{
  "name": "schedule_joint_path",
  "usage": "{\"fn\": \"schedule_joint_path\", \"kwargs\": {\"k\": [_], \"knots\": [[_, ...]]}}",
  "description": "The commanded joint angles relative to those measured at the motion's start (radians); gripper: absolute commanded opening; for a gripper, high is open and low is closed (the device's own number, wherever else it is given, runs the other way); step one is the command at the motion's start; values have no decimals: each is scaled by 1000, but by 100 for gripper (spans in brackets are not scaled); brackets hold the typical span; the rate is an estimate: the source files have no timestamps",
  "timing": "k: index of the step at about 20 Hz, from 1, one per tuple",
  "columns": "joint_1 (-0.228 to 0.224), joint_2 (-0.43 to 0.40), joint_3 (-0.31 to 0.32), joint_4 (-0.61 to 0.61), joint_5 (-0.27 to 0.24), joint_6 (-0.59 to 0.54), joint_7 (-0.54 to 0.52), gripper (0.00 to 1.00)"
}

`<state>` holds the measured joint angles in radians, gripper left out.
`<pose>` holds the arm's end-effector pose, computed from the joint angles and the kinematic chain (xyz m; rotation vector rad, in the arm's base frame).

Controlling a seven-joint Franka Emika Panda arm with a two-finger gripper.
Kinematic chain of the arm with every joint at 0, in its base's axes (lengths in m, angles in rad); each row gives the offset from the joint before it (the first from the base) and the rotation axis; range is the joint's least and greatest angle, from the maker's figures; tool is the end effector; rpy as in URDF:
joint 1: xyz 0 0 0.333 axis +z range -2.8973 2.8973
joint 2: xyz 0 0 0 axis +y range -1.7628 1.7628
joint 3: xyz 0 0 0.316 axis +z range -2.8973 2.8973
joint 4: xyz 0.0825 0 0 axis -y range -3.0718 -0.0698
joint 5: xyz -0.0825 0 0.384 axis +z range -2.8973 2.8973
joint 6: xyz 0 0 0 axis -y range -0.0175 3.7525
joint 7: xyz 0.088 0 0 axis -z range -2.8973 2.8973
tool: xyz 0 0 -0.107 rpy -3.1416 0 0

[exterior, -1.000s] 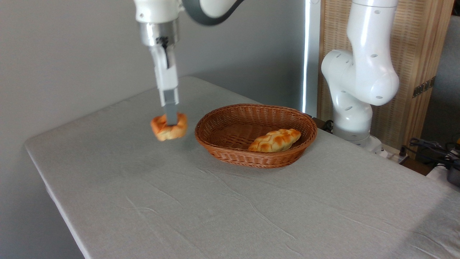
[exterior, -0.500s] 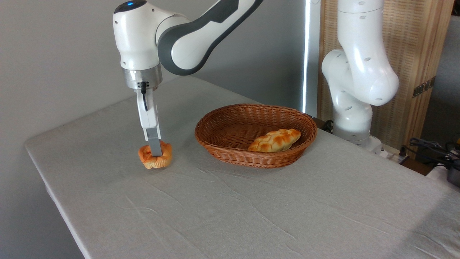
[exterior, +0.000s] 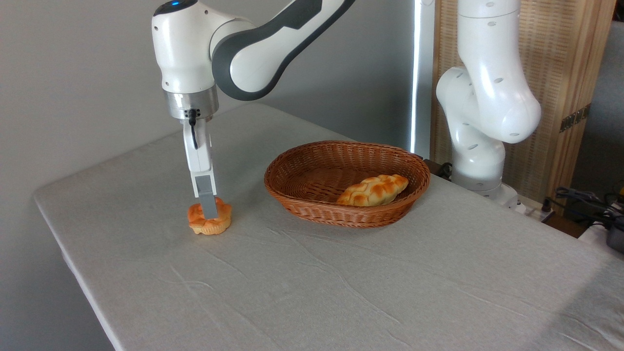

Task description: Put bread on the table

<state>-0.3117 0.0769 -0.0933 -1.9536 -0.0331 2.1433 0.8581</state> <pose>0.5391 -0.2316 0.4491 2.5391 -1.8243 0.1851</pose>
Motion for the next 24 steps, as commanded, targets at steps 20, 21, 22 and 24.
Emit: {"fn": "schedule_joint_path", "kwargs": {"k": [20, 21, 22, 24], "knots": [[135, -167, 199, 340, -34, -559, -165, 100], [137, -164, 199, 343, -34, -559, -166, 100], [137, -161, 199, 344, -34, -559, -168, 100], [169, -155, 179, 355, -39, -559, -171, 100]]}}
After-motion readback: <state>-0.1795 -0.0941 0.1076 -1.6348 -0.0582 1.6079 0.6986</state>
